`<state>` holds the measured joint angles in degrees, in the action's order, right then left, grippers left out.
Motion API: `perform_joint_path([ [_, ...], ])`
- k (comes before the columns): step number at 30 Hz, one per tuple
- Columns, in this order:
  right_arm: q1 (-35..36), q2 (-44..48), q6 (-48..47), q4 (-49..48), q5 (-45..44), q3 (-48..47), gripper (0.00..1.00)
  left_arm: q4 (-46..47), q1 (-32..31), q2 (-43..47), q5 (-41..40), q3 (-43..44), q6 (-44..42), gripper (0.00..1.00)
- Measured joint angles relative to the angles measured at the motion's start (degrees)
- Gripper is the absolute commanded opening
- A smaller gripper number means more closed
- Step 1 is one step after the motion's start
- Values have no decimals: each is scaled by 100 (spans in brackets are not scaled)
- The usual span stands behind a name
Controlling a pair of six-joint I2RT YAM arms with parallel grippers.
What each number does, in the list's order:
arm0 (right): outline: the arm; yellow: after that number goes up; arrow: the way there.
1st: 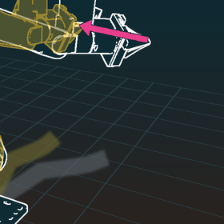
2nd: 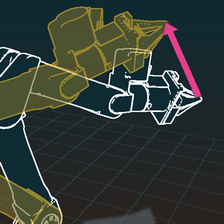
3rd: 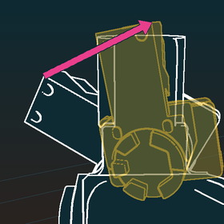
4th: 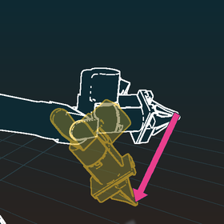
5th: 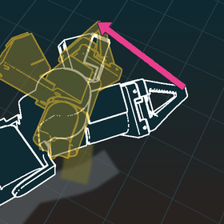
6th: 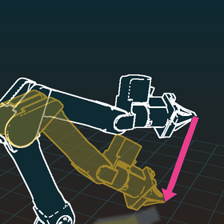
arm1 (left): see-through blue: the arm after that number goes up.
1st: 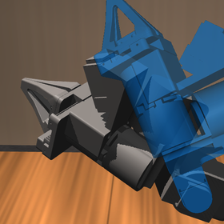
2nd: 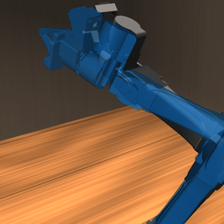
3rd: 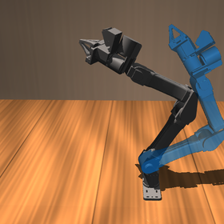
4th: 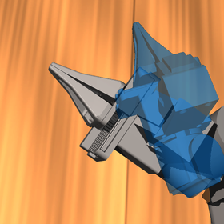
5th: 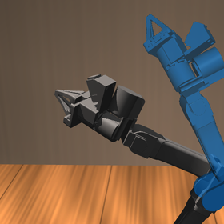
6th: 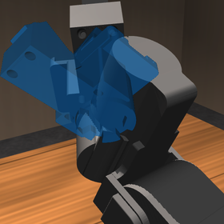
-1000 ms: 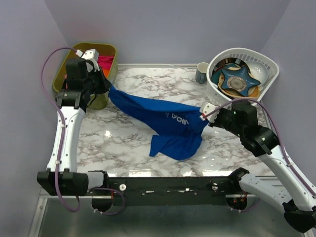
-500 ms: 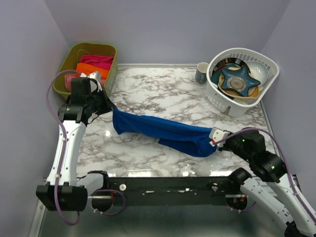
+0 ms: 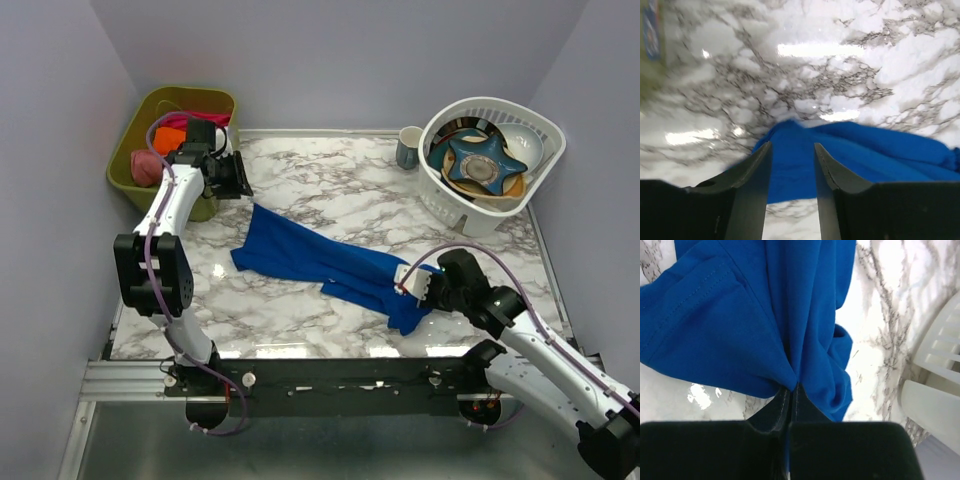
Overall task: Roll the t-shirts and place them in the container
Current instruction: Flatten out the T-shirt at the center of the board.
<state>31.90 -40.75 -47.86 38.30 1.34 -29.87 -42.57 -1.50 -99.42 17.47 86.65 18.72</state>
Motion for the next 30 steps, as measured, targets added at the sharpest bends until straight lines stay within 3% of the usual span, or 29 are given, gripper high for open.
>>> perform_joint_path([
  [3, -9, -166, 90, 11, -7, 17, 9, 9, 2, -96, -22, 245, -811, 56],
  [9, -11, -415, 363, 66, -4, -94, 9, 26, 273, 935, 354, -1239, -3969, 58],
  [13, -11, -708, 501, 76, 2, -308, 9, -153, 367, 909, 535, -1644, -5029, 55],
  [21, -15, -951, 588, 96, 11, -518, 9, -162, 313, -282, 946, -1165, -5121, 57],
  [30, -15, -970, 654, 129, 13, -540, 9, -221, 168, -763, 1178, -1137, -4763, 44],
])
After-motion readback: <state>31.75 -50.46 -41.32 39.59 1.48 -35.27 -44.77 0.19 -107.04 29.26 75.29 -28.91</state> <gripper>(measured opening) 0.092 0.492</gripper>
